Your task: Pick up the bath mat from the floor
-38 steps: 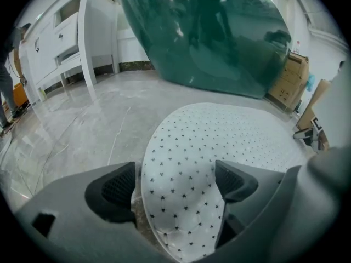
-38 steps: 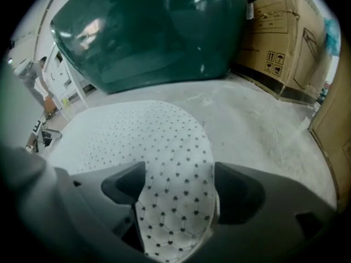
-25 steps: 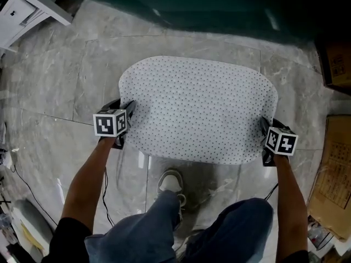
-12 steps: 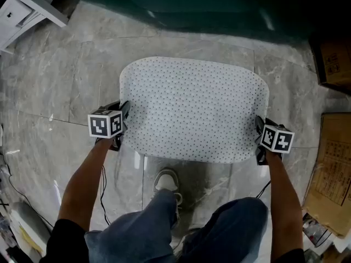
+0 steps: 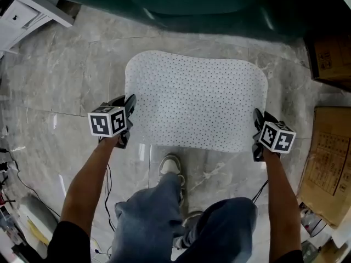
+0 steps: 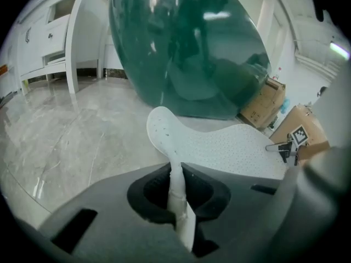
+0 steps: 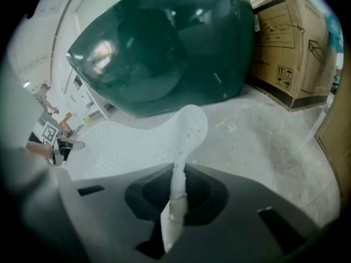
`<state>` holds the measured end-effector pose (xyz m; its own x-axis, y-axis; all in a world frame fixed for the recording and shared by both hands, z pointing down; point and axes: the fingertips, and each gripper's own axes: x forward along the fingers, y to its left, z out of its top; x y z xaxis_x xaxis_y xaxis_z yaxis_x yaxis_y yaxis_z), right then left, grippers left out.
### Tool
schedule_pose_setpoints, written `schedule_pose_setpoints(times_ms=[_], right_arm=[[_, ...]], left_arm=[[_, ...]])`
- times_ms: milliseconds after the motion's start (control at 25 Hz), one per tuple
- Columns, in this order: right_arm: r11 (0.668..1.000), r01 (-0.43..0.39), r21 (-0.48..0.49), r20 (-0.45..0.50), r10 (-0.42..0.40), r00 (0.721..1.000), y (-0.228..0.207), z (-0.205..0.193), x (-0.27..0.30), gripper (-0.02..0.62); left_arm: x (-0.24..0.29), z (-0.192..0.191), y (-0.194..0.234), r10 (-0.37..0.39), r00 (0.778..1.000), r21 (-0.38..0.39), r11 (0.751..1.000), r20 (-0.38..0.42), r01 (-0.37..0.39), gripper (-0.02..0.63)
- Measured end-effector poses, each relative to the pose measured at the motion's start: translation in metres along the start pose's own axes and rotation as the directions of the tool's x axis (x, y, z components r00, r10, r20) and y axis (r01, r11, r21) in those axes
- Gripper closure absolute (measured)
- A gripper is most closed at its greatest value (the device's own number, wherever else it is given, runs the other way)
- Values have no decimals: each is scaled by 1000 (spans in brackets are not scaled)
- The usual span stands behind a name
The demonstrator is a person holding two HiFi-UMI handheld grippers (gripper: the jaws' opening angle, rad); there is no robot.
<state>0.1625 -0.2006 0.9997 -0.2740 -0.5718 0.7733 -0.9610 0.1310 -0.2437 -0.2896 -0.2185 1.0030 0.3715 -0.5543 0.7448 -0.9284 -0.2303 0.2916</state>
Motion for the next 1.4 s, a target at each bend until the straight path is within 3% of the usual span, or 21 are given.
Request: schedule_pose_setpoints(times_ms=[520,960,1400], right_arm=[[1000,-23,-9,3,23,1000,59,92,-133,571],[999,-20,-27,76,22,997,102,206,-272,571],[1000,4,-26,150,0,989,132,290,-399,571]], left_arm=[[-129,97,-66,-37,999,4,999,0,37,575],[-270,212,-117,-24,997,-12,1000,70,25,575],[-386,303,-168,5,991,14,1000,132,-7,575]])
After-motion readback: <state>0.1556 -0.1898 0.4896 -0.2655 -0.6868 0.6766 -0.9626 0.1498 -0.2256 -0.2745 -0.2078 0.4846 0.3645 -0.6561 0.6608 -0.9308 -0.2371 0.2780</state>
